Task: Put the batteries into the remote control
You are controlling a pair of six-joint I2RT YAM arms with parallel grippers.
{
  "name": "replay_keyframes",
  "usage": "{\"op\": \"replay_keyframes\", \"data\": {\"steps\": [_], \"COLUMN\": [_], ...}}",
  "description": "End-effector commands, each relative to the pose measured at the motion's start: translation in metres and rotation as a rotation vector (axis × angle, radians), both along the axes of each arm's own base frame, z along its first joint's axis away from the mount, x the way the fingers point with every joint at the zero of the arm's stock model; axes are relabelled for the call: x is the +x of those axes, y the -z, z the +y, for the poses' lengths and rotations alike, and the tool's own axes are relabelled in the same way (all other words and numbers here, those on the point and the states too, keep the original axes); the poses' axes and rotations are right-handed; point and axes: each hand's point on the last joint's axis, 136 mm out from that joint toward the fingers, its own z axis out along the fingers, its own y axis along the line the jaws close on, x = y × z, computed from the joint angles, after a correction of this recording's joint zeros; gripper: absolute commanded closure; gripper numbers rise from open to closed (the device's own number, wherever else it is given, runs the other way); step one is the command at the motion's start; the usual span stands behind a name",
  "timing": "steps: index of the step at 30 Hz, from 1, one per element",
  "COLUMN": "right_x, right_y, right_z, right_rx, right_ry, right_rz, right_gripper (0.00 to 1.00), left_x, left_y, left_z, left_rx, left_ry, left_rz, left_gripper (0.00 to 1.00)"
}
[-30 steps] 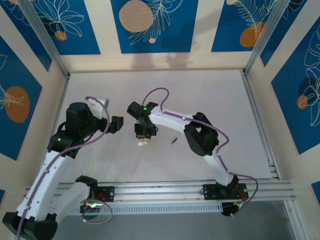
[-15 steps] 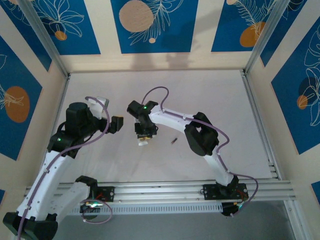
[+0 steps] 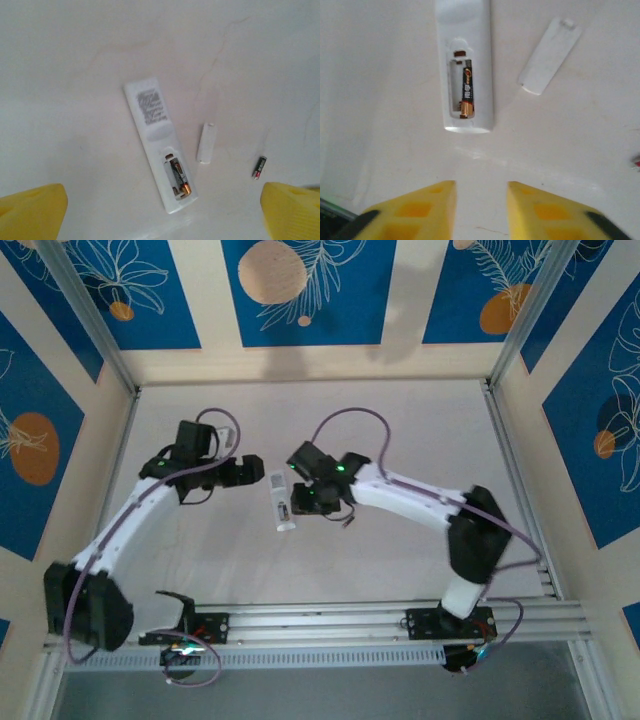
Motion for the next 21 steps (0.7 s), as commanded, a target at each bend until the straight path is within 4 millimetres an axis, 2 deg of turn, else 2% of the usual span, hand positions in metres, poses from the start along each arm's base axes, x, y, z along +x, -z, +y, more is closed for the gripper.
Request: {"op": "replay_keyframes", "data": {"steps": [1, 6, 11, 14, 15, 18, 21], "right_x": [0.000, -0.010, -0.006, -0.005, -0.005, -0.005, -0.006], "right_y": [0.000, 0.003, 0.003, 0.005, 0.006, 0.004, 0.005], "right_z": [-0.006, -0.014, -0.015, -0.014, -0.014, -0.014, -0.017], "right_rx": [0.035, 0.100, 0.103, 0.102, 0.104, 0.114, 0.114], "right_ry": [-0.016, -0.011, -0.003, -0.001, 0.002, 0.001, -0.004], "right_rz": [-0.117, -0.157, -0.170, -0.169, -0.168, -0.172, -0.172], "right_gripper": [0.61, 0.56, 0.55, 0.54, 0.49, 0.41, 0.39], "left_x": [0.007, 0.026, 0.047, 0.050, 0.050, 0.052, 0.060], "left_y": [0.018, 0.055, 0.087, 0.108, 0.116, 0.126, 0.122], "left_z": [-0.015, -0.025, -0.031, -0.031, -0.034, -0.041, -0.047], "left_rx": [-0.076, 0.078, 0.168, 0.210, 0.204, 0.208, 0.229], "left_ry": [-0.106, -0.147, -0.139, -0.149, -0.157, -0.153, -0.138], "left_rz": [0.109, 0.183, 0.295, 0.387, 0.416, 0.435, 0.405], "left_gripper": [0.02, 0.05, 0.12, 0.13, 0.13, 0.14, 0.13]}}
